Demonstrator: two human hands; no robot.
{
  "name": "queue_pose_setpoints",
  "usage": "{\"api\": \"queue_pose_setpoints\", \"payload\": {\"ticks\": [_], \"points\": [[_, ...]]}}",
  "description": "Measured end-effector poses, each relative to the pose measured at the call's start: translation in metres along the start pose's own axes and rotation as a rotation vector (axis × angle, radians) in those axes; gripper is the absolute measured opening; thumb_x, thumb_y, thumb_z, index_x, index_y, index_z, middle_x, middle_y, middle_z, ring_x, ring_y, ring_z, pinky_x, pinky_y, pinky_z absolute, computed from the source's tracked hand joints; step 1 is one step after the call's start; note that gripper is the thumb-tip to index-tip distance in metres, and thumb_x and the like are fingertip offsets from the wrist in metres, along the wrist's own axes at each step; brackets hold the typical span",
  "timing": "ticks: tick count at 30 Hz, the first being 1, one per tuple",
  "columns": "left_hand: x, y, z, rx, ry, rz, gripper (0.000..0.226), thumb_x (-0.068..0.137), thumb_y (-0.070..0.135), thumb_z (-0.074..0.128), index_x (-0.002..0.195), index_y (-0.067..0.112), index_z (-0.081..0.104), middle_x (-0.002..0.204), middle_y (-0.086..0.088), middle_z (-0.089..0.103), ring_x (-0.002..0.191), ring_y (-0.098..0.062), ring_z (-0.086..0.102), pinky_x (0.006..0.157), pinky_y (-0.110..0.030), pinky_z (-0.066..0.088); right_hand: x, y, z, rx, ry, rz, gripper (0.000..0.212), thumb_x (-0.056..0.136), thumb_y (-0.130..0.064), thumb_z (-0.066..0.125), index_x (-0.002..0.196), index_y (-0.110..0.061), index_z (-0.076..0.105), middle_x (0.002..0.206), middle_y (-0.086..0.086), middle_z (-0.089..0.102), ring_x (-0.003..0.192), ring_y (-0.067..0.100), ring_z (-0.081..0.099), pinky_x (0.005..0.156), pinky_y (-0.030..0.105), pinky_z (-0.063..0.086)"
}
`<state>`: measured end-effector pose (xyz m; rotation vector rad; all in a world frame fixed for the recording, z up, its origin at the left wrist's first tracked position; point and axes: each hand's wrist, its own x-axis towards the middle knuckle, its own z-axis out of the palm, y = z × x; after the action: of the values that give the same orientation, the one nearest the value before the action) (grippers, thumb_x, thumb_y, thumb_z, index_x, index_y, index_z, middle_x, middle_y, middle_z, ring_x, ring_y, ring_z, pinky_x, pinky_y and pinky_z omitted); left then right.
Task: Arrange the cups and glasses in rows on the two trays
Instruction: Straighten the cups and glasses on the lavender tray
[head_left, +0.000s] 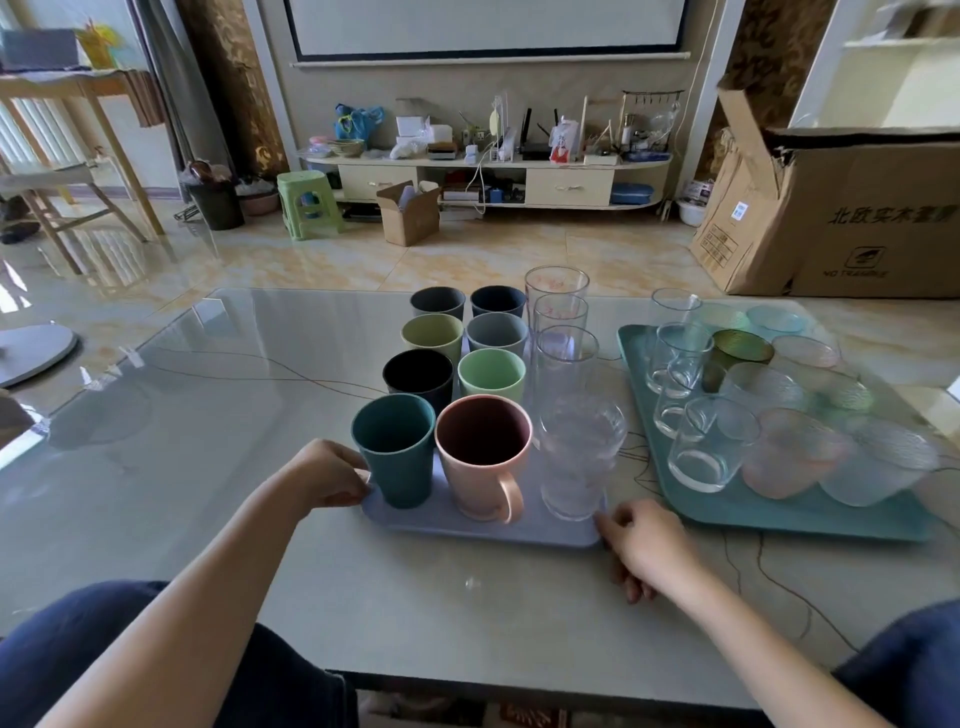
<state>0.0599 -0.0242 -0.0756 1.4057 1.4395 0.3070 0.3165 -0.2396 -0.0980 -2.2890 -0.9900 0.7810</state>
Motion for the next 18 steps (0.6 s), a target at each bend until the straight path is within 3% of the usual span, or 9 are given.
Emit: {"api": "queue_pose_setpoints", "payload": {"ticks": [2, 10, 12, 16, 18], "points": [[0.000, 0.003, 0.008, 0.013, 0.045, 0.016, 0.017, 0.075, -0.017, 0.062, 0.076, -0.001, 0.066, 0.069, -0.010, 0.062, 0.061, -0.023, 0.059, 0.047, -0.019, 0.055, 0.003, 0.002, 0.000, 0.029, 0.047, 0.022, 0.034, 0.095, -0.024, 0.046, 0.065, -0.009, 0.047, 0.042, 0.006, 0.058, 0.024, 0.015, 0.049, 0.027, 0.017, 0.032], [0.007, 0.022, 0.039, -0.064, -0.027, 0.044, 0.021, 0.077, -0.018, 0.060, 0.087, -0.001, 0.068, 0.076, -0.011, 0.065, 0.061, -0.019, 0.063, 0.049, -0.017, 0.055, 0.013, 0.015, -0.013, 0.067, 0.201, 0.084, 0.030, 0.098, -0.022, 0.040, 0.078, -0.004, 0.051, 0.050, 0.007, 0.059, 0.021, 0.009, 0.047, 0.032, 0.019, 0.037], [0.011, 0.024, 0.042, -0.064, -0.036, 0.041, 0.025, 0.076, -0.019, 0.060, 0.093, -0.003, 0.068, 0.083, -0.015, 0.067, 0.065, -0.021, 0.064, 0.051, -0.018, 0.057, 0.017, 0.018, -0.014, 0.030, 0.244, 0.082, 0.029, 0.098, -0.021, 0.037, 0.077, -0.004, 0.051, 0.059, 0.012, 0.063, 0.028, 0.016, 0.053, 0.036, 0.022, 0.042], [0.015, 0.025, 0.045, -0.086, -0.049, 0.022, 0.029, 0.076, -0.019, 0.060, 0.099, -0.004, 0.067, 0.094, -0.019, 0.067, 0.068, -0.022, 0.064, 0.054, -0.020, 0.057, 0.019, 0.021, -0.007, -0.092, 0.313, 0.075, 0.026, 0.095, -0.016, 0.036, 0.073, -0.007, 0.045, 0.076, 0.021, 0.065, 0.063, 0.037, 0.066, 0.057, 0.032, 0.051], [0.016, 0.025, 0.045, -0.104, -0.054, 0.013, 0.028, 0.076, -0.020, 0.060, 0.097, -0.003, 0.067, 0.095, -0.019, 0.067, 0.069, -0.023, 0.065, 0.053, -0.021, 0.057, 0.018, 0.022, -0.006, -0.110, 0.333, 0.079, 0.026, 0.095, -0.017, 0.038, 0.072, -0.007, 0.044, 0.077, 0.024, 0.066, 0.068, 0.040, 0.066, 0.062, 0.035, 0.054]]}}
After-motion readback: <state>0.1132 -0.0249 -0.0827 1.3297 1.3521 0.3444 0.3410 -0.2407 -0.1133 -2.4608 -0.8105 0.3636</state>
